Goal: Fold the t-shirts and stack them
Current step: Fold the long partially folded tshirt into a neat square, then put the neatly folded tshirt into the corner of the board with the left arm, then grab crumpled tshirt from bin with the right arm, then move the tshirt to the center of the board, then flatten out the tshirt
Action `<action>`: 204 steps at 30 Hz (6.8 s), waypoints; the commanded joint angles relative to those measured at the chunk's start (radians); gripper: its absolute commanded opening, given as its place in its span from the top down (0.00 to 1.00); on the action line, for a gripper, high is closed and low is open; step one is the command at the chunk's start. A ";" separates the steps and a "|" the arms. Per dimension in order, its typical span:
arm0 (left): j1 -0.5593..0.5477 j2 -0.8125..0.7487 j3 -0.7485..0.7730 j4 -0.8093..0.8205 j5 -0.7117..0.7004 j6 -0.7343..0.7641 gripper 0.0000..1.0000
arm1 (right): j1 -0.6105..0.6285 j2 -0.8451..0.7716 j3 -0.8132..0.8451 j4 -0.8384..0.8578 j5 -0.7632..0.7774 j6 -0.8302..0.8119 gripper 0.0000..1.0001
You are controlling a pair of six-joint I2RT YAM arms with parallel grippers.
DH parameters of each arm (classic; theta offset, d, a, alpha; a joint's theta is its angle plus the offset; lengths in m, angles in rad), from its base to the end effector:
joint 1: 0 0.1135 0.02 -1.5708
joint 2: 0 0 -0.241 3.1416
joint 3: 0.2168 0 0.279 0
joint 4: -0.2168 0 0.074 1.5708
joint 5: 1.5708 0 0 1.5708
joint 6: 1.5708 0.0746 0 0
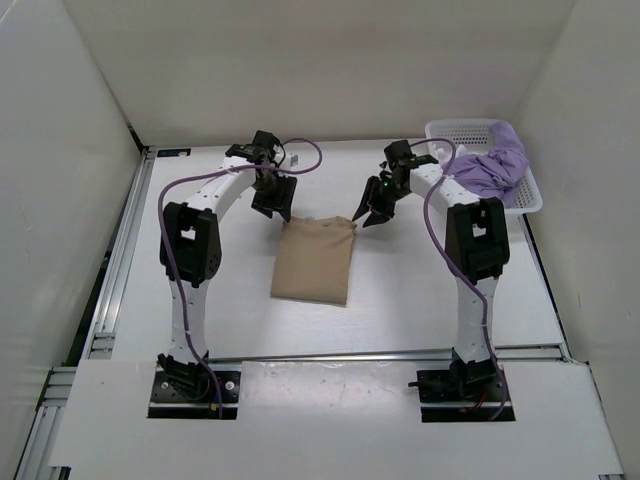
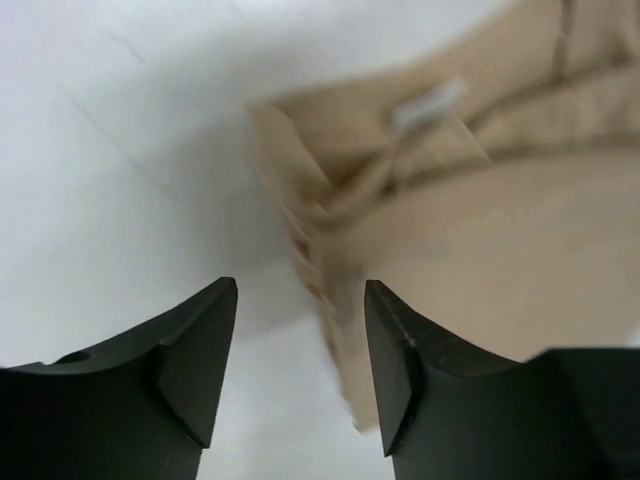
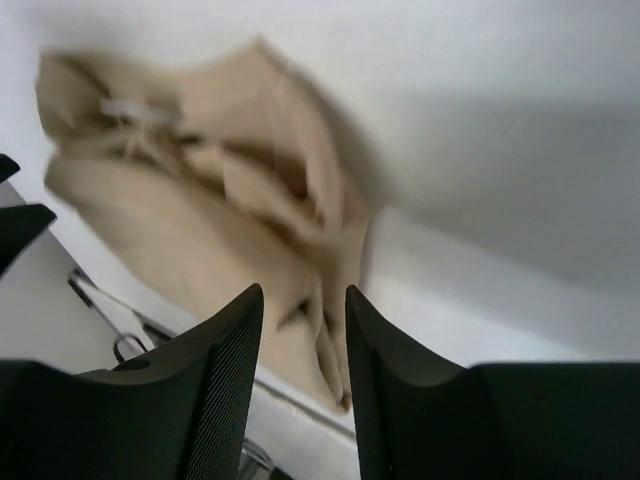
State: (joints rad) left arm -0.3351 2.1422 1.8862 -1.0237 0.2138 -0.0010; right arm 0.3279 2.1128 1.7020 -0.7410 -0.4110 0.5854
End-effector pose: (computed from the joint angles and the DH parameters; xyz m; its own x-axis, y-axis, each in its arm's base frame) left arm 0.4399 -0.1699 0.1646 -0.9050 0.3141 -0.2868 0.3780 0.9032 -0.2035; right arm 0.4411 0.1815 0.1361 -0.9690 0.2054 -0.1375 0.1035 0.8423 0.5290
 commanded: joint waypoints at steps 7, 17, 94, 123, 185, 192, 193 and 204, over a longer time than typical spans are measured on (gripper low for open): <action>0.080 -0.160 -0.079 0.118 -0.038 0.001 0.29 | 0.008 -0.082 0.053 0.037 0.034 -0.080 0.72; 0.039 -0.317 -0.423 0.184 0.165 0.001 0.21 | 0.137 -0.212 -0.260 0.164 0.055 -0.021 0.89; 0.642 0.495 0.593 0.514 -0.379 0.001 0.79 | -0.012 -0.369 0.061 -0.299 0.367 -0.162 0.79; 0.381 -0.273 -0.189 0.551 -0.470 0.001 0.00 | -0.469 0.182 0.544 -0.048 0.699 -0.001 0.19; 0.067 -0.820 -1.194 0.243 -0.469 0.001 0.00 | 0.204 -0.537 -0.588 0.089 0.460 0.068 0.20; 0.057 -0.703 -1.194 0.263 -0.304 0.001 0.06 | 0.140 -0.373 -0.469 0.071 0.463 0.025 0.17; 0.057 -0.690 -1.185 0.263 -0.295 0.001 0.19 | 0.131 -0.346 -0.460 0.071 0.472 0.016 0.17; 0.201 -0.645 -1.035 0.245 -0.171 0.001 0.90 | 0.131 -0.283 -0.372 0.061 0.453 -0.016 0.17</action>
State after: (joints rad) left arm -0.1989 1.5017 0.7849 -0.8577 -0.0086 0.0002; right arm 0.4568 1.8473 1.2961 -0.6777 0.0525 0.5877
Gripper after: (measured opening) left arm 0.148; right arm 0.825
